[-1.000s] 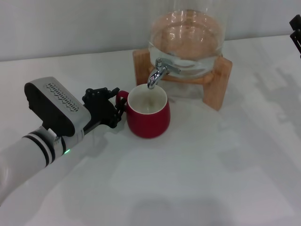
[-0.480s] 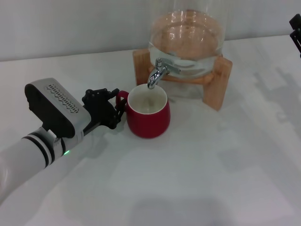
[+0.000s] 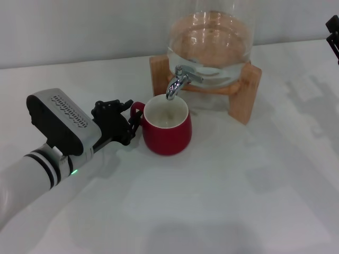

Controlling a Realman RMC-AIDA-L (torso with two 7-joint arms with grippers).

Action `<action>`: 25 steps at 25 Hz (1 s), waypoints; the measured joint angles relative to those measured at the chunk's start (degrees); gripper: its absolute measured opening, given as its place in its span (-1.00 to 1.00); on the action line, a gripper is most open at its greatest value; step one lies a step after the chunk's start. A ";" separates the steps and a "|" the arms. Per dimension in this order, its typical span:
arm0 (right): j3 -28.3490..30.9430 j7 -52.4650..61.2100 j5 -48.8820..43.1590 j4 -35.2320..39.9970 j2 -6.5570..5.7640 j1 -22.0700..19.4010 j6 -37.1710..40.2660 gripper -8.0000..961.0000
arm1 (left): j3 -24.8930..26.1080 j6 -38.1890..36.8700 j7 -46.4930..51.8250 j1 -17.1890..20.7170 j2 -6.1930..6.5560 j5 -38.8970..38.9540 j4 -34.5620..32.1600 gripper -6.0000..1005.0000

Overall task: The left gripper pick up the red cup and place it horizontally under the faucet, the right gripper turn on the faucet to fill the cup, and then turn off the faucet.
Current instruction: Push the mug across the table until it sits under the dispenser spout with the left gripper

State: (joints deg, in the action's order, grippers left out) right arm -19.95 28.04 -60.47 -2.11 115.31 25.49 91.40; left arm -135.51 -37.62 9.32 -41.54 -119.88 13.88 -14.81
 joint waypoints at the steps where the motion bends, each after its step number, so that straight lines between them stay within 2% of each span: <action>1: 0.00 0.00 0.00 0.00 0.00 0.00 0.00 0.51 | -0.06 0.00 0.00 0.03 0.00 0.00 -0.09 -0.41; 25: 0.00 0.00 0.00 0.00 0.00 0.00 -0.56 0.51 | -0.01 0.00 -0.17 1.54 -0.09 0.00 -0.40 -0.41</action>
State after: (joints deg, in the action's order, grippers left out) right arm -19.95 28.04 -60.47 -2.11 115.31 25.49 90.84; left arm -135.53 -37.62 9.15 -40.00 -119.97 13.88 -15.21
